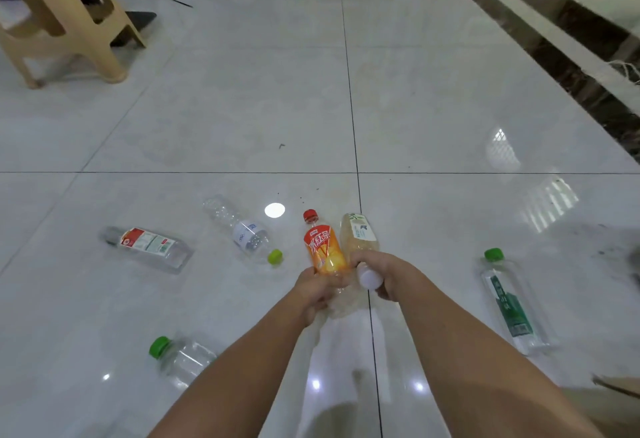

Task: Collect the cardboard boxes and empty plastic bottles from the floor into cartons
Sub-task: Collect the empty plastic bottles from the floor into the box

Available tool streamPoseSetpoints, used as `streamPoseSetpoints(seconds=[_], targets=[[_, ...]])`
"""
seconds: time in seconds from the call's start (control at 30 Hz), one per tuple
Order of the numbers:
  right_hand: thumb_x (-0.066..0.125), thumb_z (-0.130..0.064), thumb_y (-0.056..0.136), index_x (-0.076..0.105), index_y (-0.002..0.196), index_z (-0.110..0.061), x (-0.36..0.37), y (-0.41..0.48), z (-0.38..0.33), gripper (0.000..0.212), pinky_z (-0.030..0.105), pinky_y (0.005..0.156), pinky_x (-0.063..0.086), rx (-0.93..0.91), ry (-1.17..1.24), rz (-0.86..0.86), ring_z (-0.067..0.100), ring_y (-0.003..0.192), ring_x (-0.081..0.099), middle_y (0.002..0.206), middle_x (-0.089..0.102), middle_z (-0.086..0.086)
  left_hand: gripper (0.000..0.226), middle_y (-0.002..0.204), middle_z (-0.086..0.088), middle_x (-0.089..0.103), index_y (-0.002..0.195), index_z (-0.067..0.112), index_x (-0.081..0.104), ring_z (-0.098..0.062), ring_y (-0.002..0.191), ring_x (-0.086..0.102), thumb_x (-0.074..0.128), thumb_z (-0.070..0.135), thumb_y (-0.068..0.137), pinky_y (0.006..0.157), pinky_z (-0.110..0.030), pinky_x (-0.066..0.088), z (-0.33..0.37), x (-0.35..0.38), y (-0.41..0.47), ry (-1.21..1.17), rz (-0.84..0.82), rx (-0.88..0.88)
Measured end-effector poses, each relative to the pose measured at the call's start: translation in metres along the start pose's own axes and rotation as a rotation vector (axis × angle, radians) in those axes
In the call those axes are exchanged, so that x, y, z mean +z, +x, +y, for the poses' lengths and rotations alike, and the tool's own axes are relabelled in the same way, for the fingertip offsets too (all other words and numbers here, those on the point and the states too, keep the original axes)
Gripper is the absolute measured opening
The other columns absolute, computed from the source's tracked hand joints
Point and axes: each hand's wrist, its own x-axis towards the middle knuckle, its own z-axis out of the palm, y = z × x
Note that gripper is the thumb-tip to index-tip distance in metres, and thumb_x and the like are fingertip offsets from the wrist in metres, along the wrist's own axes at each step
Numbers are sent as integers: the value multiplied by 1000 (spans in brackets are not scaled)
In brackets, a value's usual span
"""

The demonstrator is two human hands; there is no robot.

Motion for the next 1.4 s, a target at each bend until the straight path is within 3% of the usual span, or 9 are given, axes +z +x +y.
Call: streamPoseSetpoints(seconds=[0.3, 0.47, 0.63, 0.8, 0.9, 1.03, 1.13, 1.23, 1.4], targets=[[52, -8, 87, 47, 78, -13, -16, -78, -24, 11, 11, 28, 29, -196, 302, 102, 9, 55, 39, 66, 44, 0, 28, 100, -4, 61, 104, 27, 55, -19, 91, 56, 68, 19, 81, 81, -35, 47, 60, 22, -61, -5, -101, 207], [66, -18, 64, 57, 118, -8, -36, -119, -16, 56, 24, 52, 34, -227, 437, 237, 16, 71, 51, 93, 58, 5, 37, 106, -2, 61, 116, 31, 53, -19, 97, 57, 66, 20, 83, 81, -35, 49, 66, 64, -100, -21, -196, 312], [64, -22, 69, 50, 124, -11, -68, -173, 16, 58, 23, 52, 31, -178, 589, 433, 17, 70, 48, 99, 53, 6, 36, 104, -8, 62, 123, 27, 54, -21, 91, 57, 59, 22, 88, 76, -33, 49, 56, 117, -134, 63, -347, 333], [66, -20, 57, 52, 113, -8, -111, -227, 66, 59, 31, 76, 51, -208, 859, 697, 25, 94, 62, 109, 63, 9, 34, 105, -14, 65, 121, 13, 58, -23, 84, 59, 56, 25, 89, 74, -32, 48, 39, 186, -175, 188, -569, 315], [69, -21, 63, 54, 111, -10, -131, -266, 111, 52, 32, 81, 54, -244, 956, 869, 25, 95, 63, 108, 64, 7, 38, 85, -9, 62, 122, 8, 60, -17, 66, 54, 57, 25, 88, 65, -28, 47, 20, 228, -200, 270, -713, 310], [72, -20, 70, 57, 115, -6, -147, -299, 171, 50, 26, 57, 50, -256, 1149, 1026, 24, 84, 63, 106, 66, 10, 22, 67, -1, 69, 107, 14, 64, -11, 55, 64, 56, 22, 89, 52, -20, 51, -19, 274, -236, 419, -890, 295], [75, -27, 68, 59, 117, -3, -152, -307, 217, 57, 38, 79, 57, -174, 1217, 1140, 28, 93, 66, 109, 68, 12, 51, 100, 1, 73, 130, 21, 57, -13, 85, 70, 65, 37, 82, 78, -29, 56, -55, 296, -244, 659, -990, 373], [75, -31, 71, 56, 121, -3, -151, -304, 258, 59, 41, 88, 54, -61, 1265, 1167, 30, 98, 64, 112, 65, 12, 80, 139, -4, 52, 148, 21, 34, -20, 124, 52, 68, 44, 79, 110, -40, 37, -87, 311, -246, 889, -994, 474], [60, -34, 87, 45, 135, -8, -136, -277, 291, 57, 34, 82, 48, 64, 1110, 1037, 25, 99, 55, 129, 52, 16, 76, 158, -13, 16, 154, 21, -2, -31, 144, 13, 40, 49, 97, 115, -42, 15, -104, 312, -232, 1518, -745, 1049]])
